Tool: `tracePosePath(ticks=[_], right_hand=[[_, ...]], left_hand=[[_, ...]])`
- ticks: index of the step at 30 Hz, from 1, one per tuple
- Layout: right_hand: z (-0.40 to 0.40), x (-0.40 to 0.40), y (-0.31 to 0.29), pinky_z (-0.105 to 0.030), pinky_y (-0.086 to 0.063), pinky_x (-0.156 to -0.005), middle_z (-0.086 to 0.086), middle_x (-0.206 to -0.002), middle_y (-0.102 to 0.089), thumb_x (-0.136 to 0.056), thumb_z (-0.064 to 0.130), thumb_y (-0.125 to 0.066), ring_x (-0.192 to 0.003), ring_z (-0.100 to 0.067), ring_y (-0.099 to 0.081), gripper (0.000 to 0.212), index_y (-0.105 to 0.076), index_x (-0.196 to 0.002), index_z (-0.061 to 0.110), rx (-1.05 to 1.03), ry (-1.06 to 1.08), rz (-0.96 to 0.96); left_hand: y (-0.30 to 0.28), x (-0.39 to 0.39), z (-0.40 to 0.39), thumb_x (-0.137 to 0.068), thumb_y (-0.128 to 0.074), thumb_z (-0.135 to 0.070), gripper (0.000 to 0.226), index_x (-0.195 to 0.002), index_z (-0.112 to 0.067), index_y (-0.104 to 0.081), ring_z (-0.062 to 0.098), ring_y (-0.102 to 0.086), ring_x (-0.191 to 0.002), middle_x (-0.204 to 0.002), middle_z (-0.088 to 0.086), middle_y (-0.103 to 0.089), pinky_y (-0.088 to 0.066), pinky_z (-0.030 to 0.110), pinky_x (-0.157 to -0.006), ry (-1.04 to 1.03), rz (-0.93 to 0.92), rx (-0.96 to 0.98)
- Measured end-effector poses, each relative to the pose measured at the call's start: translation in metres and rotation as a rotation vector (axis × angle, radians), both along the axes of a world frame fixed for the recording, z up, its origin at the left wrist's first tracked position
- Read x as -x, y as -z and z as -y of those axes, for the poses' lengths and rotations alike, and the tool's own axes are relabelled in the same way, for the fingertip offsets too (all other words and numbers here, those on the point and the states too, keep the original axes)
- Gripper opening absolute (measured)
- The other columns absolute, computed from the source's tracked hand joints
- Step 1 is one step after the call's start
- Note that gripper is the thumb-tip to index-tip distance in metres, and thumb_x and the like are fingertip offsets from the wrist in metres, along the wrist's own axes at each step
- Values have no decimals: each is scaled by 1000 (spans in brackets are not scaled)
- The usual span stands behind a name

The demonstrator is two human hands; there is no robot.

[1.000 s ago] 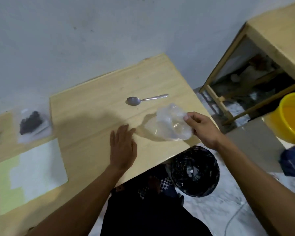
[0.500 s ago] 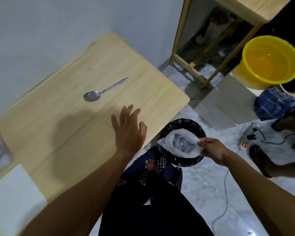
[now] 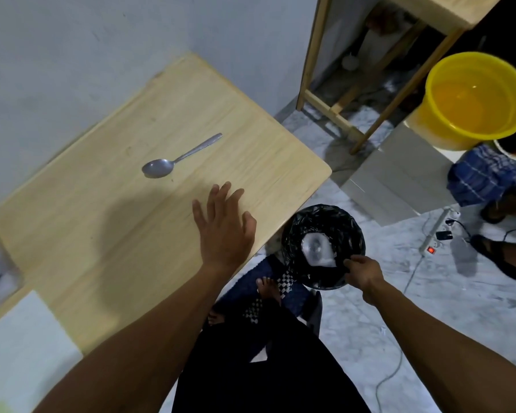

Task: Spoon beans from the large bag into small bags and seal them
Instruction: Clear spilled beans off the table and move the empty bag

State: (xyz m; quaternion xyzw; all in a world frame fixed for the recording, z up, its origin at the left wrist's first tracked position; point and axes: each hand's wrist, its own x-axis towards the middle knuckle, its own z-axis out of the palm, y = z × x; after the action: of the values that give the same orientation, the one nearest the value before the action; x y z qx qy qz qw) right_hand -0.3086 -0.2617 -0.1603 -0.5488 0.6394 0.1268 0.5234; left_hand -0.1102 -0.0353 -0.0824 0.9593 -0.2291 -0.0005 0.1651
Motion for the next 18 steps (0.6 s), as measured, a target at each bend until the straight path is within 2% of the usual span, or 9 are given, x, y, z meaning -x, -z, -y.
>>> tracePosePath(ticks=[2,4,5,7,9,12,16,18], right_hand=[[-6,-13,-11,-42,-55,-79,-11,-90,-66,-96,19,-58,-75,-28,-62,25,-65,-116,7,92,-40,66],[-10,-31,-31,-40,-53,-82,-7,-94,-68,-97,26,-54,-85,-27,-64,20,-66,-106,13,316,-102,151],[-12,-43,-43,-35,-49,-82,-6,-97,-67,-98,25,-51,-89,-24,-62,19,-65,-103,14,444,-128,215],[-19,-72,-73,-28,-44,-80,-3,-100,-64,-98,21,-50,-90,-16,-57,16,-64,-101,14,661,-167,383],[-24,-105,-97,-21,-42,-76,-4,-100,-59,-97,16,-52,-85,-13,-54,14,-64,-103,11,765,-227,536],[-39,-158,-117,-17,-41,-77,-3,-101,-54,-96,11,-54,-83,-9,-51,17,-66,-108,8,795,-455,667],[-72,-222,-116,-31,-45,-93,-8,-113,-57,-96,19,-53,-102,-22,-56,27,-66,-119,12,676,-833,638],[-90,-246,-112,-34,-44,-94,-9,-116,-57,-97,21,-53,-107,-26,-54,30,-65,-123,15,646,-968,616]], left_hand=[[1,1,-2,-87,-53,-22,46,-133,-18,-50,26,-27,-147,-148,3,-43,-15,63,-117,8,15,18],[3,1,-2,-88,-53,-22,46,-133,-17,-51,27,-28,-147,-148,4,-43,-15,63,-117,24,32,24],[4,1,-3,-89,-52,-22,45,-133,-17,-51,27,-29,-147,-148,4,-43,-16,63,-117,26,39,28],[5,1,-3,-90,-52,-23,44,-134,-18,-52,26,-28,-147,-149,4,-43,-15,62,-118,19,34,52],[6,2,-4,-92,-52,-25,43,-134,-20,-54,24,-29,-148,-150,3,-44,-17,61,-118,18,30,74],[3,0,-8,-93,-49,-32,43,-135,-24,-56,20,-31,-147,-151,0,-45,-22,58,-116,44,40,49],[-5,-7,-32,-95,-42,-42,47,-141,-31,-49,16,-24,-149,-157,-11,-36,-19,56,-117,51,-50,-68],[-7,-9,-56,-96,-42,-46,49,-142,-32,-47,19,-24,-149,-157,-11,-34,-18,57,-117,-10,-57,-103]])
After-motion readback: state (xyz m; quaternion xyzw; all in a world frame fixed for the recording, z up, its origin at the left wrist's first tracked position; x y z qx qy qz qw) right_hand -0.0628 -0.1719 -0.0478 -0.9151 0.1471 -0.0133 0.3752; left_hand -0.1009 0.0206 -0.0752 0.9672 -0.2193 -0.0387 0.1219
